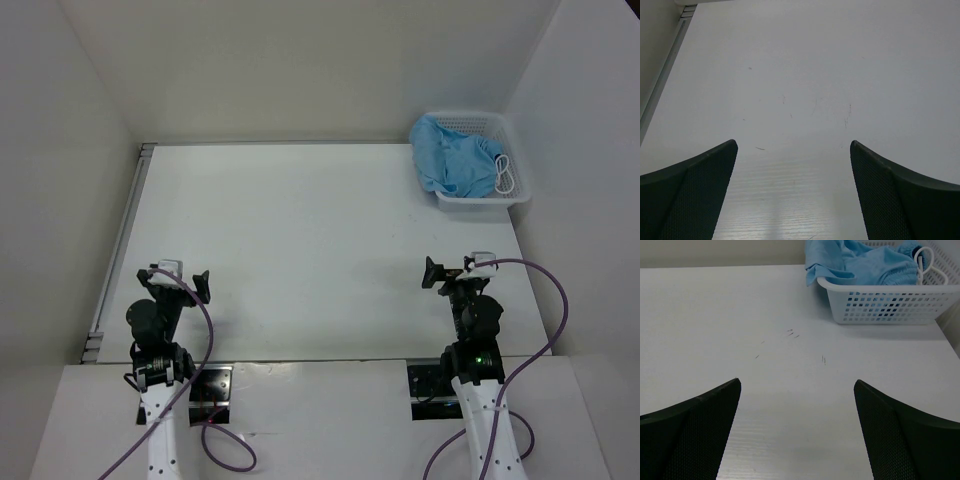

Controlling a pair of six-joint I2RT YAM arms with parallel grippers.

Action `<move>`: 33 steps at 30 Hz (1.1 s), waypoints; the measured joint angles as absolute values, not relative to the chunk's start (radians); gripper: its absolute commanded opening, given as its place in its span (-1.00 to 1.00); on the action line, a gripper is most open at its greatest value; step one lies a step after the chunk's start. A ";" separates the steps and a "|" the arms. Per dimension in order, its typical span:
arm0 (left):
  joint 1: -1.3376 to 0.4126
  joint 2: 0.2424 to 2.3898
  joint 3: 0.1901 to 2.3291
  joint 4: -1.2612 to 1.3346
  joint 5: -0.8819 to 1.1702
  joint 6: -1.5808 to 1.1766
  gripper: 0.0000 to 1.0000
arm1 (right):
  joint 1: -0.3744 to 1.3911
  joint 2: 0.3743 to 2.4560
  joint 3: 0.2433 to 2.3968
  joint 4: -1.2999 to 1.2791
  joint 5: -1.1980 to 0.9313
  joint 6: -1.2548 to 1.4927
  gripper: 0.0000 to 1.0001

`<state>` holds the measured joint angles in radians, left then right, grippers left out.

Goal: Fold and stack the shorts
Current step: Grab the shorts from the pile

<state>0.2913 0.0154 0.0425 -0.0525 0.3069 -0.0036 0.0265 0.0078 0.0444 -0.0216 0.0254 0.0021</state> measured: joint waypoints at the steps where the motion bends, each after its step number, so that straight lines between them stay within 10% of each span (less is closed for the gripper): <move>1: 0.291 0.015 0.043 -0.052 0.307 -0.004 1.00 | 0.027 0.008 0.044 -0.022 0.025 0.002 0.96; 16: 0.291 0.015 0.043 -0.054 0.324 -0.004 1.00 | 0.027 0.008 0.044 -0.022 0.025 0.002 0.96; 33: 0.280 0.014 0.047 -0.195 0.913 -0.006 1.00 | 0.027 0.008 0.044 -0.022 0.025 0.002 0.96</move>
